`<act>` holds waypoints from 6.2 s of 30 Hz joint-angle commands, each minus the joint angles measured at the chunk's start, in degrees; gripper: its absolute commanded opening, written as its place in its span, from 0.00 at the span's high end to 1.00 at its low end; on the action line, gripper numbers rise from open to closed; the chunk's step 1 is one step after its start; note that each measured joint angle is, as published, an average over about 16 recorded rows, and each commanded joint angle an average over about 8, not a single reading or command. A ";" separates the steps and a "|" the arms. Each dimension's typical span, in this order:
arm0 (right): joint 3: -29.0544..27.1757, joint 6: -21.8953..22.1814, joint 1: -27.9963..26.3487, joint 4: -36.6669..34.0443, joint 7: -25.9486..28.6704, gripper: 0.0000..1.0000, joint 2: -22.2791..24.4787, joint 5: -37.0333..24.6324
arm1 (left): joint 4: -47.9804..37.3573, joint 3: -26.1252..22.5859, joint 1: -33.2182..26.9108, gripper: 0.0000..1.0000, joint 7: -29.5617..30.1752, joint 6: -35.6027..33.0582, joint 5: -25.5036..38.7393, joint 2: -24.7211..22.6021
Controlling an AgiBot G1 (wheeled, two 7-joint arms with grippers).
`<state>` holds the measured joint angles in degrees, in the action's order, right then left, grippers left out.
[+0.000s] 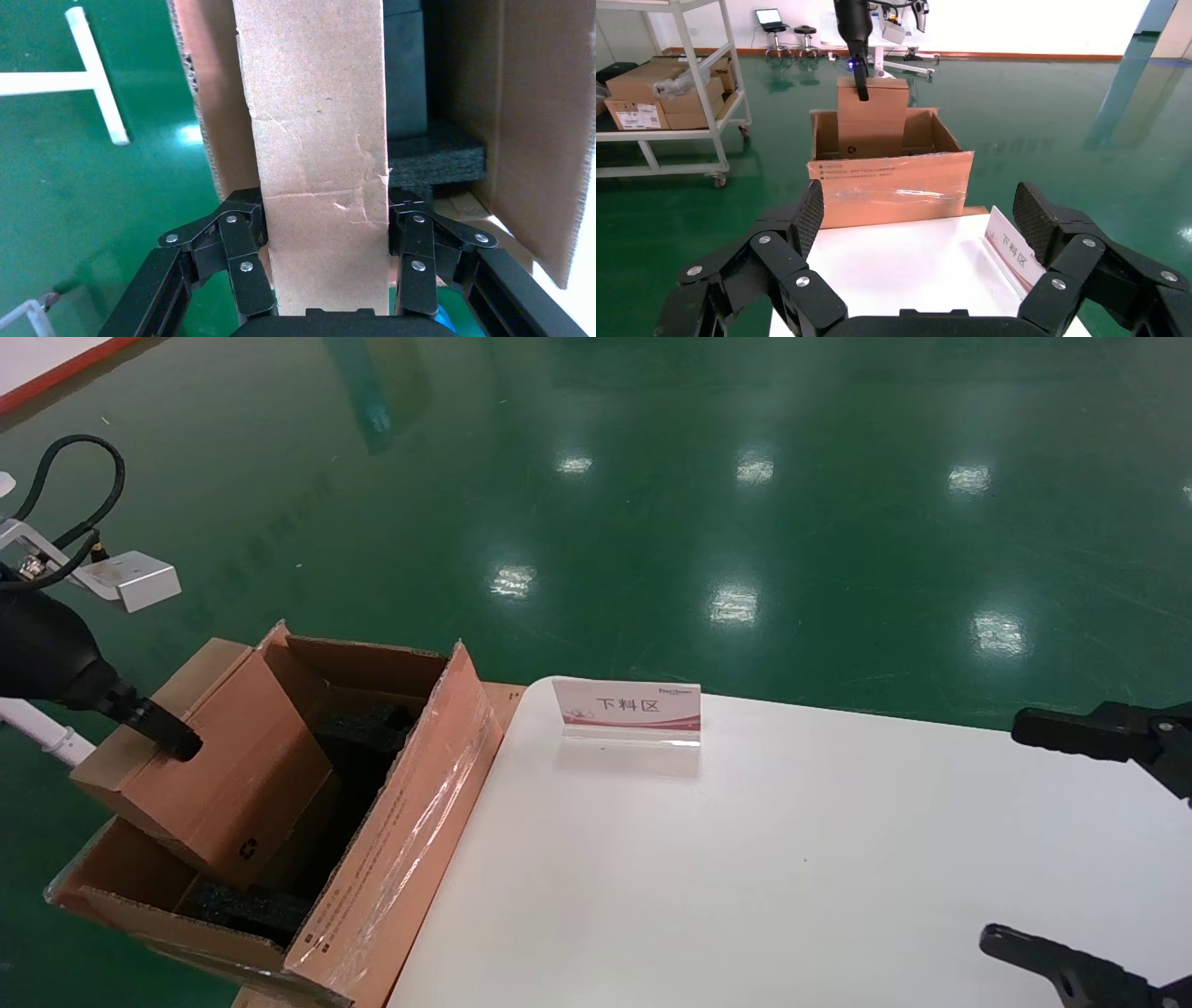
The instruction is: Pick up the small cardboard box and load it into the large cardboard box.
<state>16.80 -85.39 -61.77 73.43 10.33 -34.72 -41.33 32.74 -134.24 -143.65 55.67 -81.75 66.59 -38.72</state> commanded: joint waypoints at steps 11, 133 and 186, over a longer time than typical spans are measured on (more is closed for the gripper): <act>0.04 0.02 -0.01 0.00 -0.02 0.00 0.02 0.03 | 1.63 -1.05 1.02 1.00 2.51 3.63 2.39 -0.31; 0.31 0.15 -0.06 -0.02 -0.16 0.00 0.13 0.22 | 12.71 -6.11 9.89 0.00 20.72 17.30 11.76 -2.21; 0.44 0.16 -0.12 -0.13 -0.24 0.00 0.16 0.30 | 39.10 25.25 10.59 0.00 -13.40 20.43 -6.27 11.52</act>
<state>17.24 -85.23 -61.88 73.30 10.09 -34.55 -41.03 71.84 -108.96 -133.04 42.26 -61.33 60.31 -27.21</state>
